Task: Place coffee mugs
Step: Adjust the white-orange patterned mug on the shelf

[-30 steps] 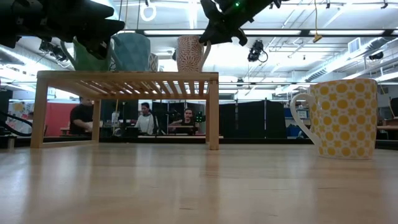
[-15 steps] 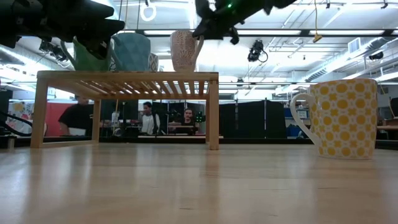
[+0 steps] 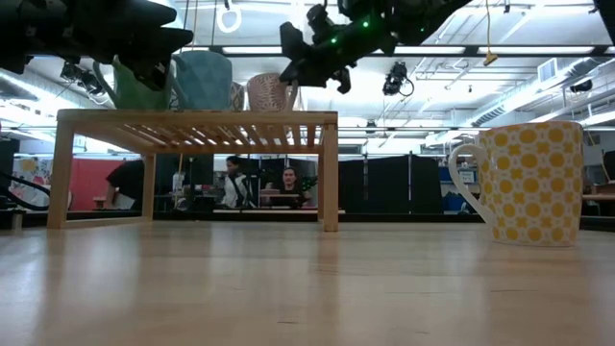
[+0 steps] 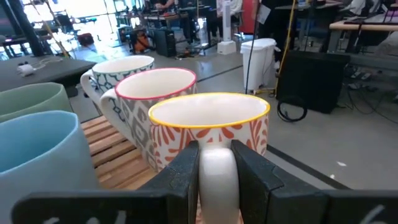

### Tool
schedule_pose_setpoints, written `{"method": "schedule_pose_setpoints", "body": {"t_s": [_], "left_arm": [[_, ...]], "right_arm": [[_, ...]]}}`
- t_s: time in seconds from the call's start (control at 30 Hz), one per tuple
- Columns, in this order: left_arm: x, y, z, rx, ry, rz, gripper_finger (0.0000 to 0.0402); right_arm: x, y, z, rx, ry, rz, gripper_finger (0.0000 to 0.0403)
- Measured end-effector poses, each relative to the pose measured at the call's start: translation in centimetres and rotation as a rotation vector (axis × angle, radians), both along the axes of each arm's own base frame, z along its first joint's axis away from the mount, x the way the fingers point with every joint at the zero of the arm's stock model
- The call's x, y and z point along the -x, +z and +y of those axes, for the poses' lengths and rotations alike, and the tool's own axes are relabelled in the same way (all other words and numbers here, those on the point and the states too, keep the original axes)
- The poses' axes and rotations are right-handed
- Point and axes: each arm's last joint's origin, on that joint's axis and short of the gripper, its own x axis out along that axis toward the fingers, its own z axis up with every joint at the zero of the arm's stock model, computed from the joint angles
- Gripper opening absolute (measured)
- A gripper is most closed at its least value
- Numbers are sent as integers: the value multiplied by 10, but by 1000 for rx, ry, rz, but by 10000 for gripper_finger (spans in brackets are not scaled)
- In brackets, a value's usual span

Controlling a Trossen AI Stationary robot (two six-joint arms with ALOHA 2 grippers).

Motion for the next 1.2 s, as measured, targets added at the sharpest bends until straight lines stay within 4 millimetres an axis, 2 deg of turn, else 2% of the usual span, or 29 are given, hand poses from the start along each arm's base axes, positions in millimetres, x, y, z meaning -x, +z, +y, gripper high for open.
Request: {"method": "schedule_pose_setpoints", "body": {"t_s": [0.8,1.2], "left_arm": [[0,0,0,-2,0,1,148],[0,0,0,-2,0,1,148]], "right_arm": [[-3,-4,0,-8,-23,-13,87],[-6,-3,14,17,-74,-11,87]]}}
